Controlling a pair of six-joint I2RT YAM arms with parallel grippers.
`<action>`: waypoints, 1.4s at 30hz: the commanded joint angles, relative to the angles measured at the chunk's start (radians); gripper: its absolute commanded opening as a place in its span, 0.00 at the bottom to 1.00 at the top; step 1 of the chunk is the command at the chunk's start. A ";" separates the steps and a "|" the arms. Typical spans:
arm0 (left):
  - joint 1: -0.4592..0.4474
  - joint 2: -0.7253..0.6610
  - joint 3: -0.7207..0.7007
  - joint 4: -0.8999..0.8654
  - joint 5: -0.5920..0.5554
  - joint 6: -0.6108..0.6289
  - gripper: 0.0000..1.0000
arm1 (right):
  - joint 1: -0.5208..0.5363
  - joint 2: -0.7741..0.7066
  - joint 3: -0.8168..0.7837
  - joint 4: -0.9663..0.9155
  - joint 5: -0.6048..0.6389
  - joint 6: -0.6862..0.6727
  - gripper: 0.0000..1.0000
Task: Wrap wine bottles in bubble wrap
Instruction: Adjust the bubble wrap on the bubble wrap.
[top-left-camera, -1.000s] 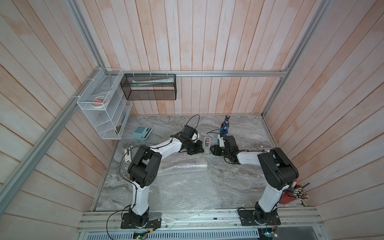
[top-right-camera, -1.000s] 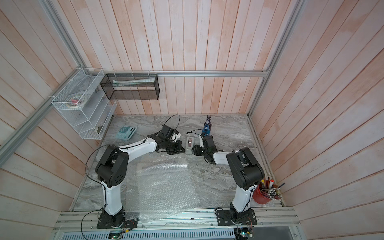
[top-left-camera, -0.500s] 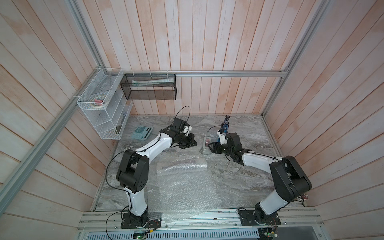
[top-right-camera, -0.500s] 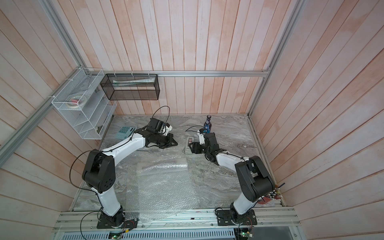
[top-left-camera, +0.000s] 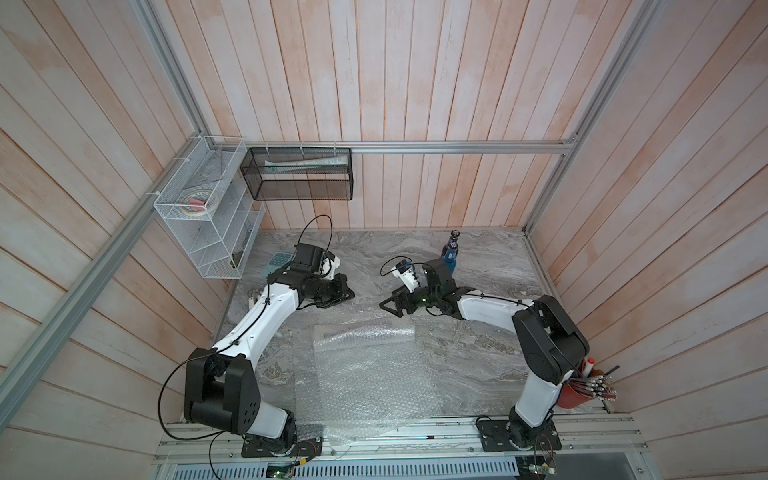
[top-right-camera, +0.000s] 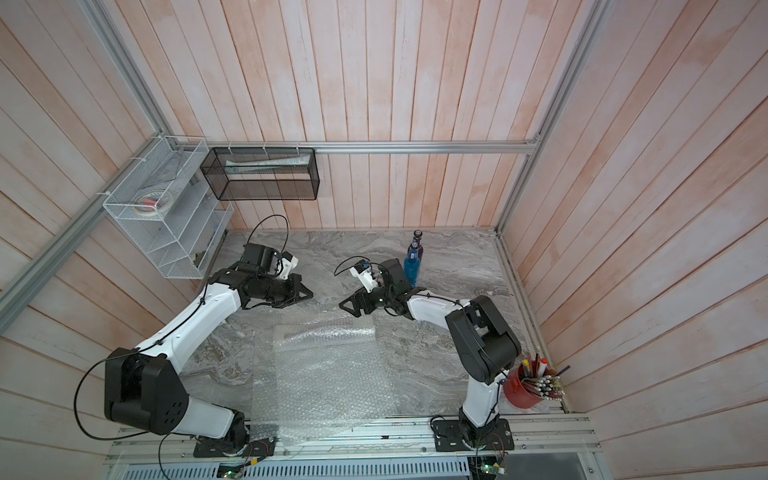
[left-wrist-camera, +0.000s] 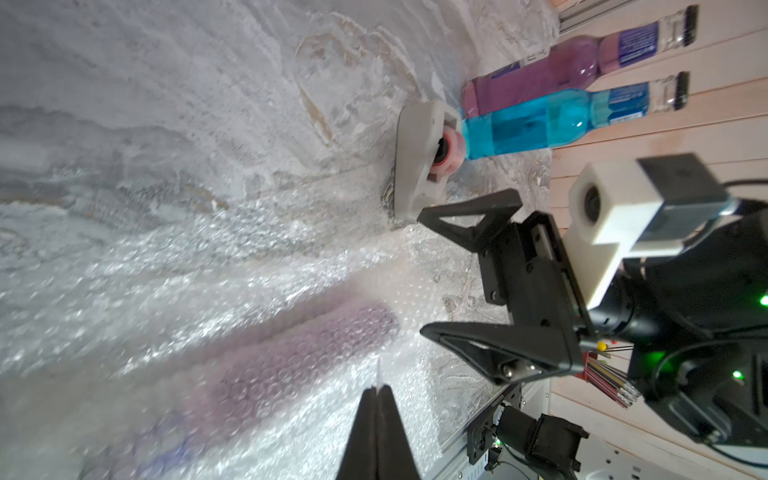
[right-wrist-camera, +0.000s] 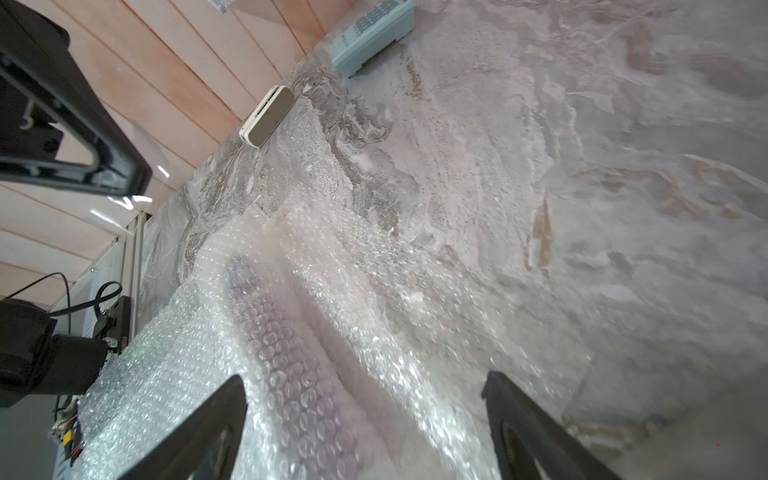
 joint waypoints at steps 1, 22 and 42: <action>0.030 -0.042 -0.020 -0.048 0.004 0.037 0.00 | 0.014 0.083 0.090 -0.147 -0.107 -0.149 0.92; 0.126 -0.101 -0.066 -0.127 0.016 0.112 0.00 | 0.062 0.399 0.476 -0.619 -0.239 -0.400 0.92; 0.131 -0.083 -0.101 -0.099 0.033 0.110 0.00 | 0.063 0.314 0.420 -0.663 -0.323 -0.484 0.90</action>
